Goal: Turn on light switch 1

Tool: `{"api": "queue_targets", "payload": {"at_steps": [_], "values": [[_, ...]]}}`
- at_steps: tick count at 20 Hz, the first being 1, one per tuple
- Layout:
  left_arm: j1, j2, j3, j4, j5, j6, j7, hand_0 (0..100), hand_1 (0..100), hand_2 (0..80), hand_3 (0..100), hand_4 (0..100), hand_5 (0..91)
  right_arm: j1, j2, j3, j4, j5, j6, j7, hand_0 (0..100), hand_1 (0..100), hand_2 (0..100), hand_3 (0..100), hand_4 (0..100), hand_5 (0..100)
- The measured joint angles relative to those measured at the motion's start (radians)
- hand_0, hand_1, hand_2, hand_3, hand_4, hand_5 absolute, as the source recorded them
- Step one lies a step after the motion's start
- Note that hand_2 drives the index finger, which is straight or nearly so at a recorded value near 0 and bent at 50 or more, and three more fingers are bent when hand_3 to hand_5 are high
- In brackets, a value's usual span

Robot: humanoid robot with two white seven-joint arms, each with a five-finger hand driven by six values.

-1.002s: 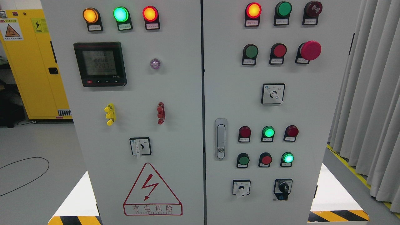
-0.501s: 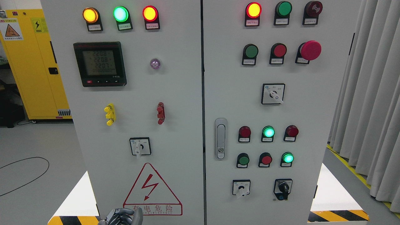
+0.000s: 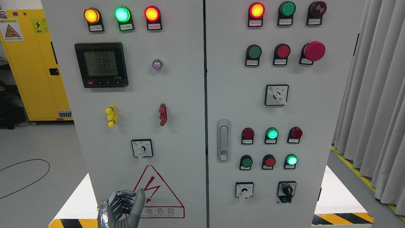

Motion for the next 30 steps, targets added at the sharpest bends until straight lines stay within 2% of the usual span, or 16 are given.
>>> {"api": "queue_targets", "payload": {"at_steps": [16,26,30], "values": [[-0.125,-0.019,-0.023,-0.011,-0.048,0.156,0.038,25,68,57.0,83,86,78.9,0.0,0.0,0.0,0.0,0.0,0.0,0.0,0,50,4,0,0,0],[-0.167,-0.027,-0.03,-0.007,-0.075,0.187,0.041,26,69,56.5,84,87,79.0,0.0,0.0,0.0,0.0,0.0,0.0,0.0,0,50,4,0,0,0],[-0.176,-0.03,-0.031,-0.007,-0.08,0.191,0.057,26,69,56.1,84,87,79.1,0.0,0.0,0.0,0.0,0.0,0.0,0.0,0,50,4,0,0,0]]}}
